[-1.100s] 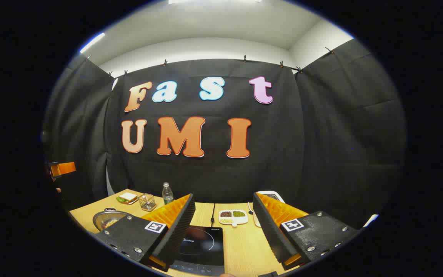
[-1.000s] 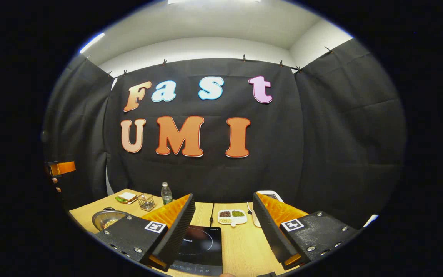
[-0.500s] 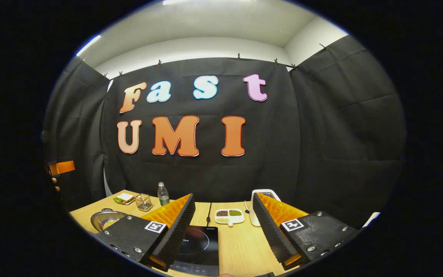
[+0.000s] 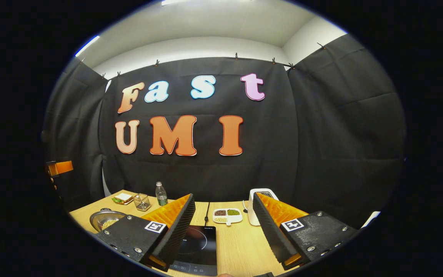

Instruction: First push the handle of the pot to place it horizontally, then grasp the pot with both hands and set it on the induction cooktop.

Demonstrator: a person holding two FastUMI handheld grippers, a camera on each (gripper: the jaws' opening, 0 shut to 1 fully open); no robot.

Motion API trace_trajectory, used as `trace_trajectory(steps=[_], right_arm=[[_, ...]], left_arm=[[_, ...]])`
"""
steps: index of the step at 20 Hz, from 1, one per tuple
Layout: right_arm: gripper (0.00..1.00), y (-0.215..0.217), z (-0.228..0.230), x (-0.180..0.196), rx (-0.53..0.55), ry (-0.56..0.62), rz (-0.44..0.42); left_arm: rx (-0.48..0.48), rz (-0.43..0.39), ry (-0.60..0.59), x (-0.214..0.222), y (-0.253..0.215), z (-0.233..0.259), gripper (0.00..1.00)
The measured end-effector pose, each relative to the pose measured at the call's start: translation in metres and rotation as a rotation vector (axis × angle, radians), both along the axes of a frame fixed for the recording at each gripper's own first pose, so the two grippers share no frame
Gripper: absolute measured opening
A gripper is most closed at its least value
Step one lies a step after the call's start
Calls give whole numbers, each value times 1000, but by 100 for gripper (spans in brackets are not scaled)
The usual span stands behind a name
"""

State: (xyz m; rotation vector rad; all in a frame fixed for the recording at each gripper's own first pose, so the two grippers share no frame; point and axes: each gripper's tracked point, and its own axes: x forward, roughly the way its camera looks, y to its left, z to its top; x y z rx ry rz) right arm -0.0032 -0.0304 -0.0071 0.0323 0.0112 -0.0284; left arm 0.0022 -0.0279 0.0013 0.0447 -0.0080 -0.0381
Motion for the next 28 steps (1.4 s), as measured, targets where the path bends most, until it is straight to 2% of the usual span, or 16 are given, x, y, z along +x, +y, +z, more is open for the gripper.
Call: trace_trajectory(steps=[1,2,4,7,9,10,11,15,19,20,21,22,23,25,26,28], right_arm=[[93,0,1,0,1,0,0],[98,-2,0,0,1,0,0],[93,-3,-1,-1,-1,2,-1],[94,-3,-3,-1,1,8,3],[98,-3,-4,-1,6,14,5],[93,-3,-5,0,8,15,4],[93,-3,-5,0,6,17,3],[97,-5,-5,-1,4,18,3],[93,-7,-8,2,-9,20,-14],[93,-6,-10,1,-10,23,-11],[93,-4,-10,1,-8,26,-6],[97,-2,-12,2,-5,30,-1],[93,-2,-12,2,-3,32,2],[97,0,-13,4,-1,33,1],[94,-1,-13,4,0,34,2],[94,1,-14,4,1,35,6]], left_arm=[[-1,6,-4,1,3,0,88],[0,14,-9,0,6,2,88],[-7,2,-16,-1,5,2,89],[-11,-27,-21,-1,3,0,81],[-10,-11,-9,-2,9,-4,64],[-16,3,-1,-1,14,-5,62],[-23,16,8,-1,19,-8,49],[-28,-5,23,-3,15,-16,46],[-26,-37,71,-1,12,-34,12],[-16,-37,82,-2,13,-38,12],[-3,-36,96,-2,15,-44,7],[8,-41,110,-4,15,-50,5],[16,-55,128,-6,10,-57,2],[26,-80,170,-10,6,-72,2],[31,-87,190,-11,6,-79,2],[43,-94,225,-15,7,-91,2]])
